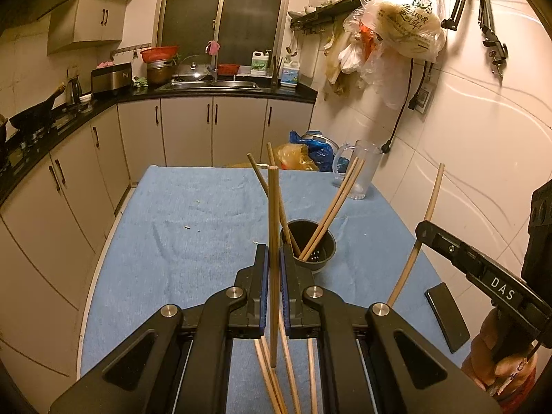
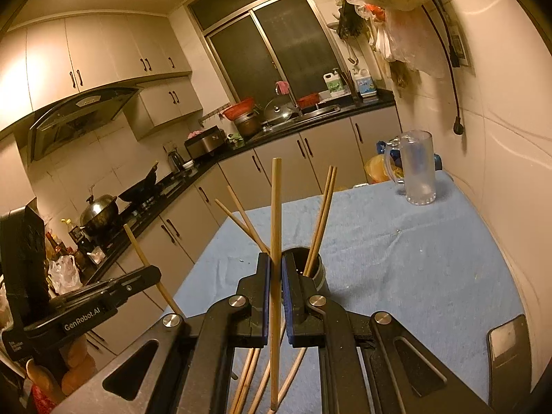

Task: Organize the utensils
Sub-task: 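Raise the left tool's chopstick upright over the black cup while the right tool carries its own, then lower the left tool's chopstick into the cup and open while the right tool releases its own, then move both tools back down over the remaining chopsticks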

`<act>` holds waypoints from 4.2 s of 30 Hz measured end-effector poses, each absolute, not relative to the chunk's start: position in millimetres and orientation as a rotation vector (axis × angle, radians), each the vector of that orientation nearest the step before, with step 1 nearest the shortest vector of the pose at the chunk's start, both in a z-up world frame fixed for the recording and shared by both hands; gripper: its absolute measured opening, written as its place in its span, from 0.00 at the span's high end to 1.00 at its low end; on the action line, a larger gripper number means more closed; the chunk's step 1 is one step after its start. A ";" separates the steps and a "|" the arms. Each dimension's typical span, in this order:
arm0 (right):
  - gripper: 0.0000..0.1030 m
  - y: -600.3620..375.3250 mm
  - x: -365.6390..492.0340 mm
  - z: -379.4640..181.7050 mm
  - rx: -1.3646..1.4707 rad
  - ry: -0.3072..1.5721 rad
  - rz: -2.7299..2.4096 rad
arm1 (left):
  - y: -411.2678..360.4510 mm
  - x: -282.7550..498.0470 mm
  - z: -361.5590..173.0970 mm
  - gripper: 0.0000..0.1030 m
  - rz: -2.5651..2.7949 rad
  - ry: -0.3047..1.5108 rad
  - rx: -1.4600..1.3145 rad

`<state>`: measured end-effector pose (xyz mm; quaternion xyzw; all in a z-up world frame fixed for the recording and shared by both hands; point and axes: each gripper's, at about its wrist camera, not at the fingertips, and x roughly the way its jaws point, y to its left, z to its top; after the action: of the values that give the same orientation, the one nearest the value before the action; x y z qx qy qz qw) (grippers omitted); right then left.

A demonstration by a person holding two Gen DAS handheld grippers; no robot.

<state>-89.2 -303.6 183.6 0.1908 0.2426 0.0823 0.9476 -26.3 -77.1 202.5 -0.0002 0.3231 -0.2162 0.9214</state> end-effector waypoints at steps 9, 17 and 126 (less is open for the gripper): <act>0.93 -308.0 -82.5 192.6 0.395 0.479 0.167 | -80.9 -23.6 209.5 0.94 -0.448 0.651 0.014; 0.93 -313.3 -79.0 199.1 0.405 0.463 0.158 | -85.0 -19.4 215.5 0.94 -0.449 0.642 0.021; 0.55 -267.5 -68.1 33.9 0.415 0.890 0.096 | -21.8 -18.2 17.2 0.65 -0.336 0.925 -0.100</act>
<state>-68.1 -267.5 33.9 0.1990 0.4270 0.0461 0.8809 -18.2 -21.8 17.2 -0.0482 0.4438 -0.1614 0.8802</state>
